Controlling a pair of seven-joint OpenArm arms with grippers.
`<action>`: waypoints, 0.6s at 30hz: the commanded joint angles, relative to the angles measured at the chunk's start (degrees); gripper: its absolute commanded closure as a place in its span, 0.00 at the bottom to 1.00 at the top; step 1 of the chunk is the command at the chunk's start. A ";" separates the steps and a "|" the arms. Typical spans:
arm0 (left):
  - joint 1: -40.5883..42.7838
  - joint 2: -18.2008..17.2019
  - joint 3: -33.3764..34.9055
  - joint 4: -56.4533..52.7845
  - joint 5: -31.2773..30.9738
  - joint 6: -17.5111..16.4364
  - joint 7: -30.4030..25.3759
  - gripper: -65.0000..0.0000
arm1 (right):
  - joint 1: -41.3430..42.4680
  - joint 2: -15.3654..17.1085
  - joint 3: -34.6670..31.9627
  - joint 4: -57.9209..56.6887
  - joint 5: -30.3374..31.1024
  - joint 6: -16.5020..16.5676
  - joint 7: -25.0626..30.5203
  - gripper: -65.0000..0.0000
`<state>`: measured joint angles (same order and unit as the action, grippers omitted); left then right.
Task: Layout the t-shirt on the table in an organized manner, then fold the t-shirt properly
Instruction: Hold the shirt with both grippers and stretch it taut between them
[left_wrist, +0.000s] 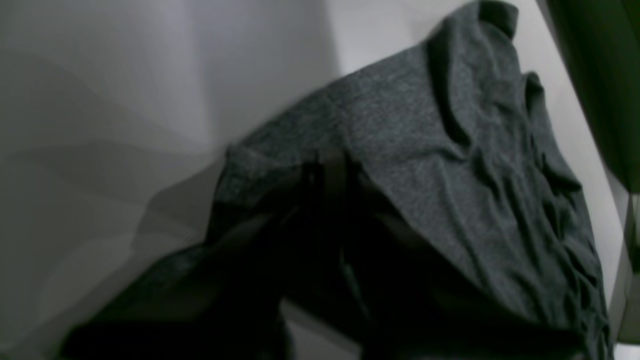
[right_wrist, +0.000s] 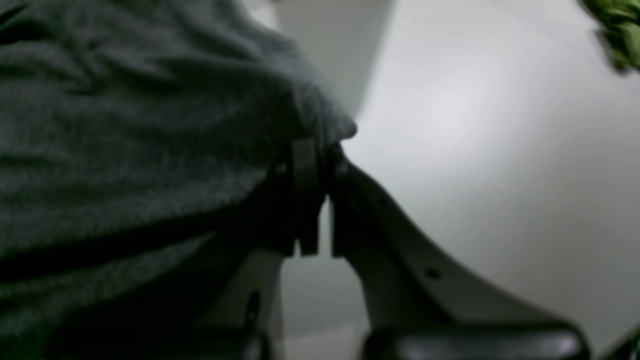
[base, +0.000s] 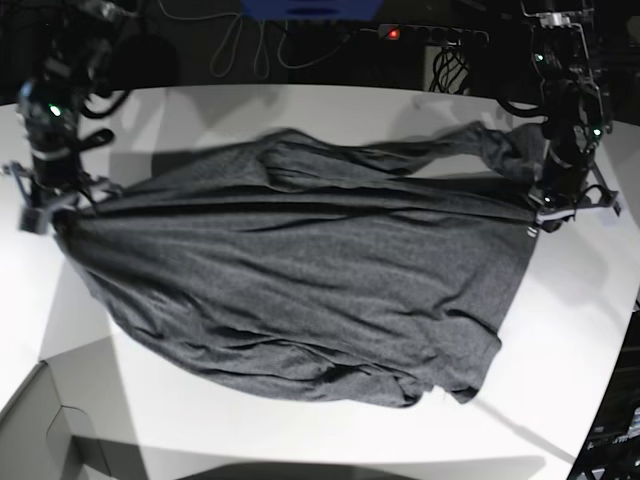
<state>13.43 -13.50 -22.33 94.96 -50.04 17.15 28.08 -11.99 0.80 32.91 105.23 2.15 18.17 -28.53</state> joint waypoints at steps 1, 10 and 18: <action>-0.55 -0.79 0.04 1.17 -0.20 -0.31 -1.31 1.00 | -0.19 0.65 0.63 1.80 1.58 -0.28 0.97 1.00; -0.55 -0.79 0.04 1.26 -0.20 -0.31 -1.22 1.00 | -0.28 4.17 2.83 -1.27 3.87 -0.28 -5.71 1.00; -0.46 -0.70 0.66 1.09 -0.20 -0.31 -1.22 1.00 | 0.08 5.31 2.92 -5.85 3.61 -0.28 -5.88 1.00</action>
<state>13.43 -13.50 -21.56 94.96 -50.00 17.17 27.86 -12.25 5.34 35.51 98.43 5.61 18.17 -36.03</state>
